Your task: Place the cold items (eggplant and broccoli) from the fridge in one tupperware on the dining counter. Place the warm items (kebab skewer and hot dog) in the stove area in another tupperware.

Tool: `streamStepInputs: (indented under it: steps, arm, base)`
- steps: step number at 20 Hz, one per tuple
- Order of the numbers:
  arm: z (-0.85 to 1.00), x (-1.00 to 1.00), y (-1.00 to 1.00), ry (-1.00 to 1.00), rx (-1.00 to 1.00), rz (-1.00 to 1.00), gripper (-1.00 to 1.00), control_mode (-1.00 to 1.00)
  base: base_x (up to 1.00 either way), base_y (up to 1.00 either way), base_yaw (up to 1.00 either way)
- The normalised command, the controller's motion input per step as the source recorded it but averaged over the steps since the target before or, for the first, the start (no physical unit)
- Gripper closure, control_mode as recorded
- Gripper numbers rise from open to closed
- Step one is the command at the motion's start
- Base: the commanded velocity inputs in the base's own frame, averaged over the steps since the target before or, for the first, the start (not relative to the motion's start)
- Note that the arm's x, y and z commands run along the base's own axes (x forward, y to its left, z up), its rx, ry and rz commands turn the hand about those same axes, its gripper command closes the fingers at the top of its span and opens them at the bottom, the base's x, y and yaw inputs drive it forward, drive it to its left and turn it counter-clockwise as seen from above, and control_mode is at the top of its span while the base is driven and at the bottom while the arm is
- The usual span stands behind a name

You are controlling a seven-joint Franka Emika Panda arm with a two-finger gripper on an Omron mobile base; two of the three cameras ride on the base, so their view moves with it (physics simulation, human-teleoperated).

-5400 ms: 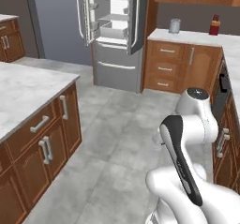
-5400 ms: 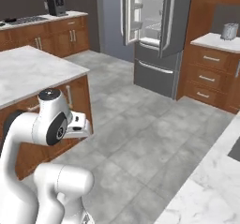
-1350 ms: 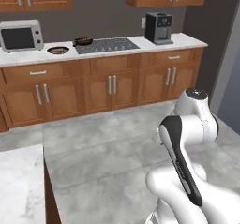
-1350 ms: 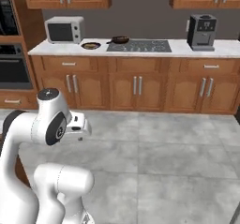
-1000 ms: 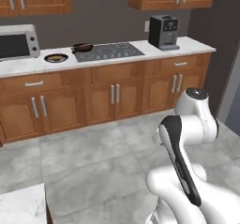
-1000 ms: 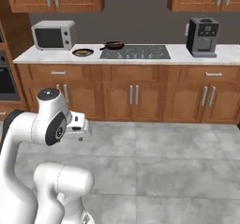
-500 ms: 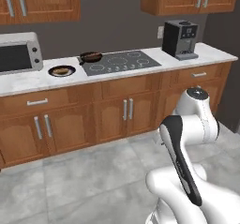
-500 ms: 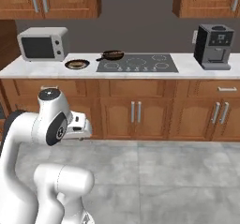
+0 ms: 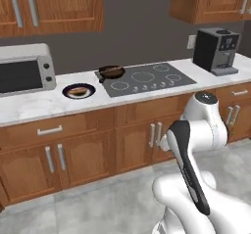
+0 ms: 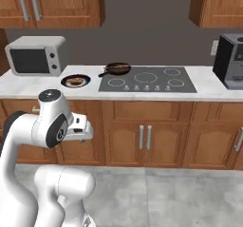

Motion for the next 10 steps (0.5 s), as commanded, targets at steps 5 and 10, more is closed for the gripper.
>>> streamStepInputs:
  steps: [5, 10]
  arm:
    - [0.0, 0.0, 0.0, 0.0, 0.0, 0.0, -1.0, 1.0]
    - [0.0, 0.0, 0.0, 0.0, 0.0, 0.0, -1.0, 1.0]
  base:
    - [1.0, 0.04, 0.15]
    - [1.0, 0.01, 0.14]
